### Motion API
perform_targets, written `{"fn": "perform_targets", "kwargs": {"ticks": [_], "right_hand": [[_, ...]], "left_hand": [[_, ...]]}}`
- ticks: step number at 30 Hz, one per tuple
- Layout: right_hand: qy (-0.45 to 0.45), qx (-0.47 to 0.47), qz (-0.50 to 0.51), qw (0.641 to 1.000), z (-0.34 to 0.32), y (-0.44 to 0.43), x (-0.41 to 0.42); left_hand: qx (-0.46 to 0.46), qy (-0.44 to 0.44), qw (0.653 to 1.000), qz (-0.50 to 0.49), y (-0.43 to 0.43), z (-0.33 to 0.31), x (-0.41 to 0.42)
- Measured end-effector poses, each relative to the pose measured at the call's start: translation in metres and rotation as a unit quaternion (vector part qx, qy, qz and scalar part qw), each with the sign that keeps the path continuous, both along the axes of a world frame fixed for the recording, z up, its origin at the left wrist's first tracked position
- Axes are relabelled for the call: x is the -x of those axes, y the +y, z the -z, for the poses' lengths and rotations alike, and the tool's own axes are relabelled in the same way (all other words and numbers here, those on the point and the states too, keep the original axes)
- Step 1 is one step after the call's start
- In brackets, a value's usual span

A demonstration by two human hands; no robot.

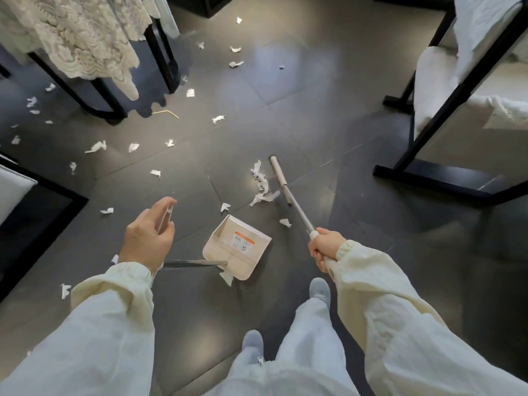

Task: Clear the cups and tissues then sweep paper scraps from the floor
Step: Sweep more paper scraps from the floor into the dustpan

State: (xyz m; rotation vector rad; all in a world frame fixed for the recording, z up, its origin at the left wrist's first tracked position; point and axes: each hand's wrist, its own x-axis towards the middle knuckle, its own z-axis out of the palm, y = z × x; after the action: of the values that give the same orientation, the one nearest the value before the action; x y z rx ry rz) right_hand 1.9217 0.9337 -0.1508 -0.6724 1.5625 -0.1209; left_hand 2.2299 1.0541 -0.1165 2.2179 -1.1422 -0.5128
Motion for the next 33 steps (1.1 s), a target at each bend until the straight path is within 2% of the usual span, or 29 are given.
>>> {"fn": "perform_targets", "kwargs": {"ticks": [7,14,18,26,29,33], "right_hand": [[0.075,0.005,-0.031,0.997,0.037,0.066,-0.003],[-0.016,-0.033,-0.153,0.988,0.060,0.133,-0.043],[0.005,-0.026,-0.170,0.985,0.049,0.156,-0.049],[0.013,-0.015,-0.110,0.994,0.027,0.187,-0.033],[0.014,-0.053,-0.050,0.997,0.024,0.184,-0.031],[0.030,-0.015,-0.081,0.996,0.021,0.172,-0.043]], "left_hand": [[0.011,-0.012,0.999,-0.040,0.085,-0.006,-0.038],[-0.001,0.008,0.994,-0.110,0.179,0.002,-0.063],[-0.029,-0.007,0.993,-0.118,0.227,0.008,-0.056],[-0.056,-0.056,0.994,-0.074,0.272,0.033,-0.031],[-0.047,-0.059,0.994,-0.081,0.275,0.036,-0.036],[-0.041,-0.024,0.996,-0.074,0.265,0.040,-0.045]]}}
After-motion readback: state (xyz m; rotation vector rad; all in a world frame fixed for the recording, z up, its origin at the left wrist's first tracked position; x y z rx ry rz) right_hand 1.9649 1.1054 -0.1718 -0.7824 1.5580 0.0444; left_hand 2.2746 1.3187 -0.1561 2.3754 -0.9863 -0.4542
